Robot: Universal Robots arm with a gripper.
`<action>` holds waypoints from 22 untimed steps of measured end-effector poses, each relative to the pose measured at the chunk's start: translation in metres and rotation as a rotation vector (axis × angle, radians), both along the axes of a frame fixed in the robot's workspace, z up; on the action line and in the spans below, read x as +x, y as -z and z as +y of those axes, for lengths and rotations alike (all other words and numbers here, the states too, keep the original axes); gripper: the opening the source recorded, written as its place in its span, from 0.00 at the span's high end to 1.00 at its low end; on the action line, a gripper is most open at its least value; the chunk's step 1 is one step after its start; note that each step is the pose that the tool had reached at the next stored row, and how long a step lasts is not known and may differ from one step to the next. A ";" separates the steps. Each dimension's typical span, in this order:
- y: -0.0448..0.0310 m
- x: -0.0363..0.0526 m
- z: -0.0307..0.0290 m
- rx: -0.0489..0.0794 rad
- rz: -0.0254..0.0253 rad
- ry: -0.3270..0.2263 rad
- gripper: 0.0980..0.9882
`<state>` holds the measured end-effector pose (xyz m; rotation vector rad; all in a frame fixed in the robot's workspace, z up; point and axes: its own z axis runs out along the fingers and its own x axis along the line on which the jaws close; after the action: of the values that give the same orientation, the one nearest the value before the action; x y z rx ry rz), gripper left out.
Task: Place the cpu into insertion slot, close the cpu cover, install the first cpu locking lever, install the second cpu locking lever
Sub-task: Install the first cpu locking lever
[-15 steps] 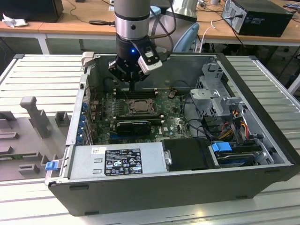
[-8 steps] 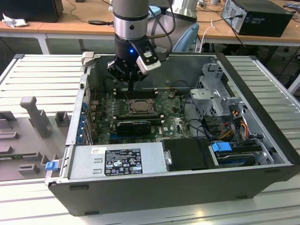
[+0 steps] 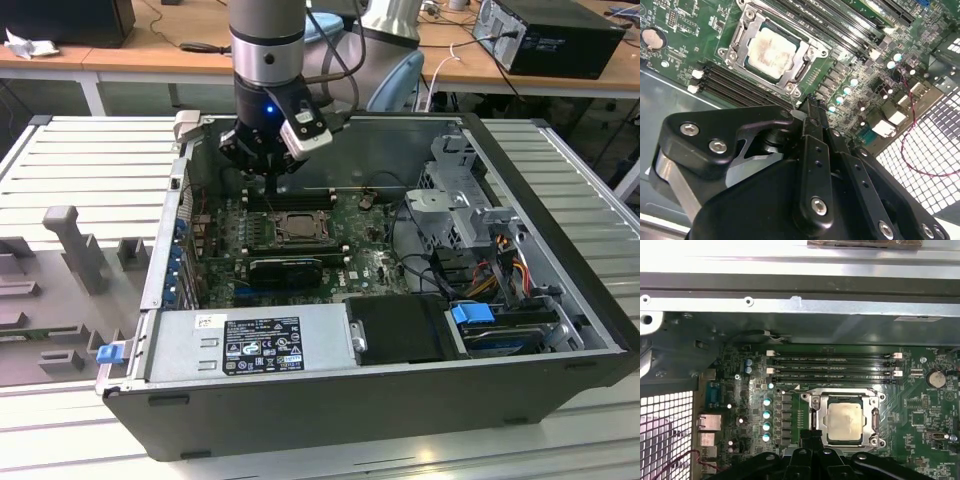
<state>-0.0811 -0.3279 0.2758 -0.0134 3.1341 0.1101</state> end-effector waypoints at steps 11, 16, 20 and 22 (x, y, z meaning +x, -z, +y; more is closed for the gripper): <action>0.0144 -0.0289 0.0090 0.002 -0.0001 0.000 0.99; 0.0168 -0.0311 0.0224 0.002 -0.0002 0.000 0.99; 0.0196 -0.0319 0.0311 0.002 -0.0002 0.000 0.99; 0.0196 -0.0317 0.0313 0.002 0.0000 0.000 0.99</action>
<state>-0.1127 -0.2966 0.2562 -0.0136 3.1339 0.1138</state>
